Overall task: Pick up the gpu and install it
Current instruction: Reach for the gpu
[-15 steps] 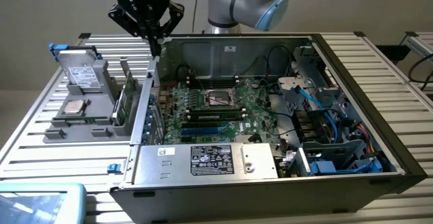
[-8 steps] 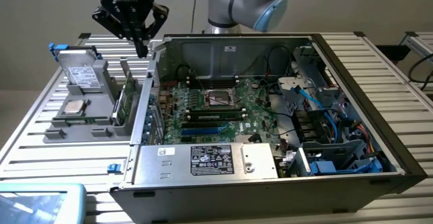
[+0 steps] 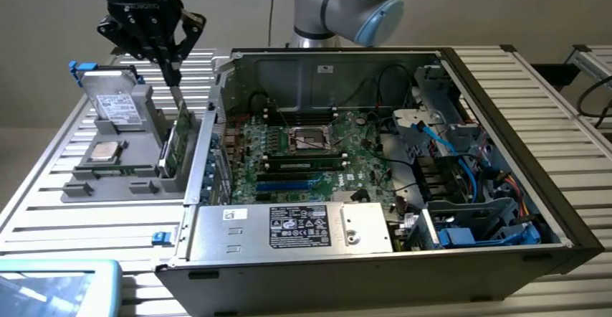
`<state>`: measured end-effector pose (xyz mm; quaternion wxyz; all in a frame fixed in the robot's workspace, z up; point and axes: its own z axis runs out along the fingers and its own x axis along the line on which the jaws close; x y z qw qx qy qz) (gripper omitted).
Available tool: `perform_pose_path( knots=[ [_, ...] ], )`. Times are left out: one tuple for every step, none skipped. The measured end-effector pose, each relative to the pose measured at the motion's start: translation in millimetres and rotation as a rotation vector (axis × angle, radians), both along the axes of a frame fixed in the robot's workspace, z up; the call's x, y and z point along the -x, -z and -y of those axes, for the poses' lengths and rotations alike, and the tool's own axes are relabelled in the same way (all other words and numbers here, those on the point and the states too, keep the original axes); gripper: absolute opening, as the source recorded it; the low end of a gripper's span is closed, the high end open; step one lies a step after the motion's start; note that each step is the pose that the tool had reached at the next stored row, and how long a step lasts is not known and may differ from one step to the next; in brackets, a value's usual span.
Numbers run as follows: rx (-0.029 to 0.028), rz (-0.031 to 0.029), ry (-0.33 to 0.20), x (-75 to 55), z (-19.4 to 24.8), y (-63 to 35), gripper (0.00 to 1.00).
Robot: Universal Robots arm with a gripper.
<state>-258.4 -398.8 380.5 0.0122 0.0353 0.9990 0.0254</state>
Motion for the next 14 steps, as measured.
perform_pose_path(
  knots=[
    [-0.0001,0.0000,0.000,4.5,0.0,0.8,0.12],
    [-0.0002,0.0000,0.000,9.0,-0.1,1.6,0.12],
    [-0.0003,-0.0001,0.000,13.5,-0.1,2.4,0.12],
    [-0.0004,-0.0001,0.000,18.0,-0.1,3.2,0.12],
    [-0.0006,0.0000,0.000,22.5,-0.1,4.1,0.12],
    [-0.0006,0.0000,0.000,26.8,-0.2,5.1,0.12],
    [-0.0006,0.0000,0.000,30.9,-0.5,6.3,0.12],
    [-0.0007,-0.0001,0.000,34.0,-0.8,7.4,0.12],
    [-0.0010,0.0000,0.000,37.2,-1.1,8.8,0.12],
    [-0.0015,0.0002,0.000,39.3,-1.6,10.2,0.12],
    [-0.0019,0.0000,0.000,40.8,-2.4,11.6,0.12],
    [-0.0023,-0.0002,0.000,41.8,-3.7,12.8,0.12],
    [-0.0028,-0.0004,0.000,42.8,-5.1,14.3,0.12],
    [-0.0032,-0.0006,0.000,43.4,-6.4,15.6,0.12]
  ],
)
